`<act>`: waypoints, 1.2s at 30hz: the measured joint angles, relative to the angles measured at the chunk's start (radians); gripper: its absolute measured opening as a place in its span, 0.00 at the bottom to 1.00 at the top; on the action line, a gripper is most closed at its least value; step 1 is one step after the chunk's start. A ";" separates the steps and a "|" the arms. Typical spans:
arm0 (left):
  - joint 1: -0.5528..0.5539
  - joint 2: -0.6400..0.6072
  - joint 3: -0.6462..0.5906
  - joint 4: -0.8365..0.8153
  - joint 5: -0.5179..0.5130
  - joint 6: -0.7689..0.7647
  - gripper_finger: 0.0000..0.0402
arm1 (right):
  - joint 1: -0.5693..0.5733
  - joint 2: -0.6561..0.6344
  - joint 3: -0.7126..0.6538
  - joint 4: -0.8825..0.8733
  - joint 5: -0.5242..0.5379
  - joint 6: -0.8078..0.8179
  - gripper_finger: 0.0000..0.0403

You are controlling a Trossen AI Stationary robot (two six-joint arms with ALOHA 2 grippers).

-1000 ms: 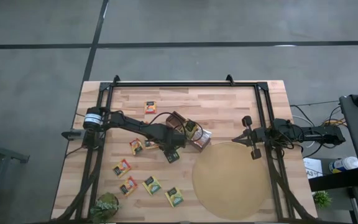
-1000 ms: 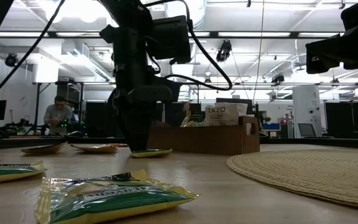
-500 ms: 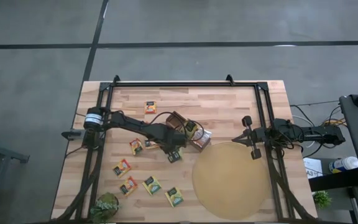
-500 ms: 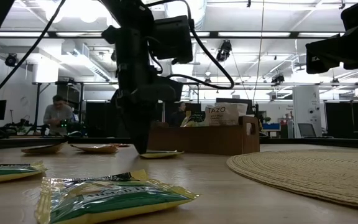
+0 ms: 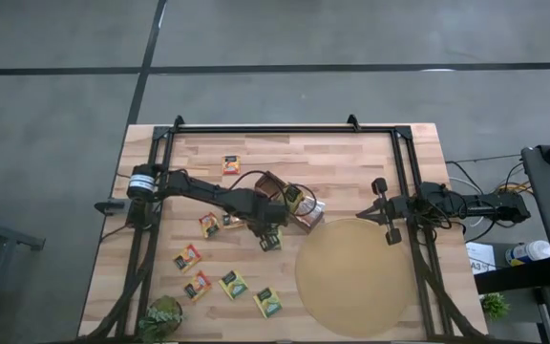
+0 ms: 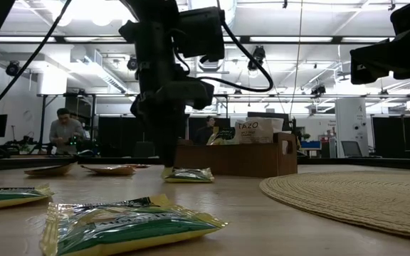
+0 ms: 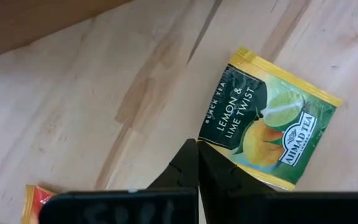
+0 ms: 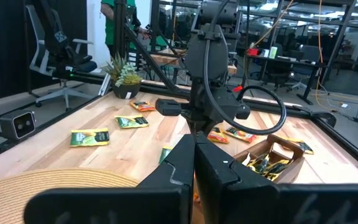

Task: Pick & Place Tea
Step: Put the yellow tea bag into the middle section of the wooden organizer

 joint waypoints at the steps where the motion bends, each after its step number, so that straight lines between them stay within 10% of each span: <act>1: 0.000 0.000 0.000 -0.002 0.000 0.000 0.00 | 0.000 0.000 0.000 0.000 0.000 0.000 0.02; 36: 0.001 0.004 -0.051 0.033 0.011 -0.027 0.00 | 0.000 0.000 0.000 0.000 0.000 0.000 0.02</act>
